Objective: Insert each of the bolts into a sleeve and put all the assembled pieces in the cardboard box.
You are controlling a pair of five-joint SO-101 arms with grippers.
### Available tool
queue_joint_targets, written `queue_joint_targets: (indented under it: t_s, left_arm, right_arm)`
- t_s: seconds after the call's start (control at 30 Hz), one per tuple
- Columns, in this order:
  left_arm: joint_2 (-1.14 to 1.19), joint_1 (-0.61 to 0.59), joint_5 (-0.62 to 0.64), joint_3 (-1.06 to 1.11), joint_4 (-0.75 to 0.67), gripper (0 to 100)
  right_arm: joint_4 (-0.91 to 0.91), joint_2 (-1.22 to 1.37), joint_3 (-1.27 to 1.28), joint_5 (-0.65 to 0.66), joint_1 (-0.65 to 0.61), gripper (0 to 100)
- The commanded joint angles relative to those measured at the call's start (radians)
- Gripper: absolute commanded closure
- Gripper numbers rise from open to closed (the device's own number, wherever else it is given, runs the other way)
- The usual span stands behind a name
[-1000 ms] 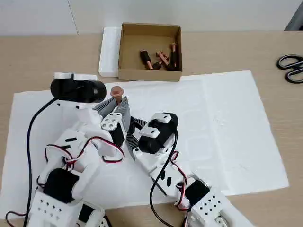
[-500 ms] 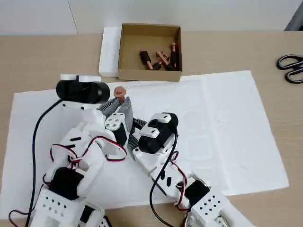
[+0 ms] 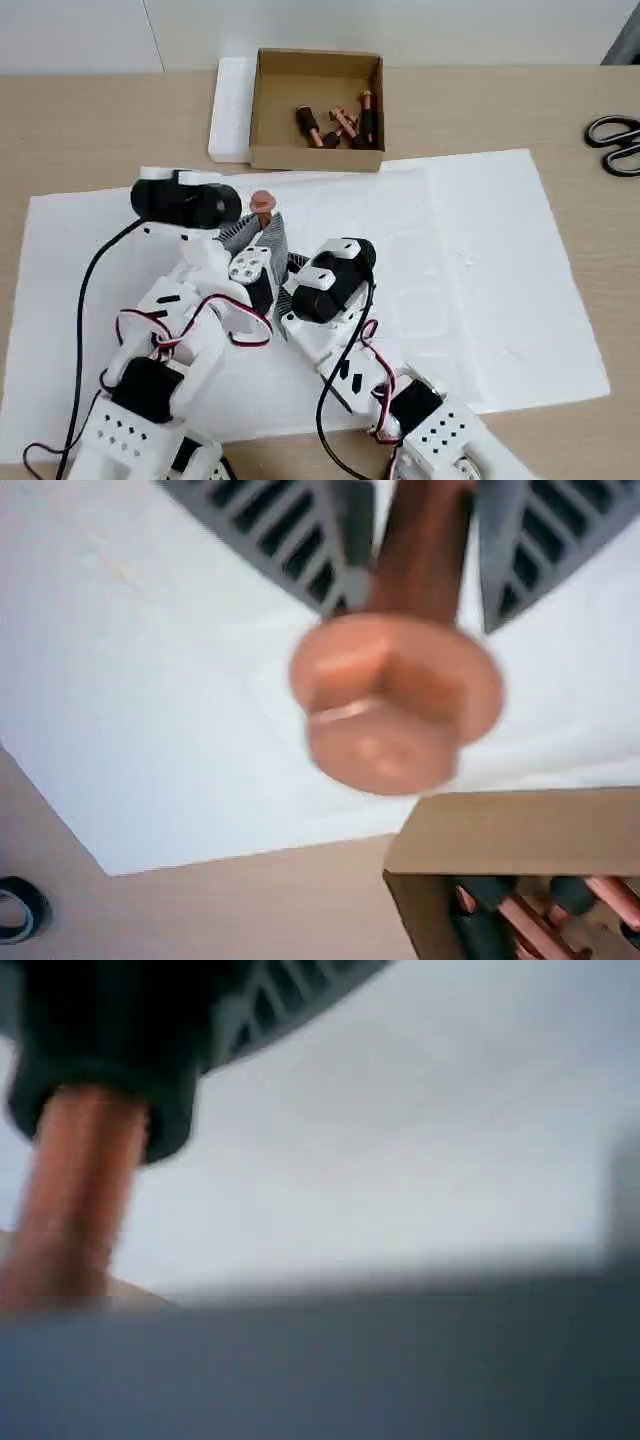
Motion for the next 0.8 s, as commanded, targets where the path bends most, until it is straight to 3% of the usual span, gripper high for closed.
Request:
queue_joint_targets:
  t_s: [0.0, 0.43, 0.77]
  left_arm:
    - [-0.009, 0.018, 0.017, -0.005, -0.026, 93]
    - [-0.011, 0.021, 0.032, -0.002, -0.048, 91]
    - [-0.087, 0.021, 0.035, 0.05, -0.201, 89]
  right_arm:
    - [-0.022, -0.028, -0.021, 0.009, -0.004, 99.6]
    - [-0.024, -0.027, -0.021, 0.06, -0.004, 99.6]
    - [-0.024, -0.021, -0.021, 0.06, -0.002, 99.6]
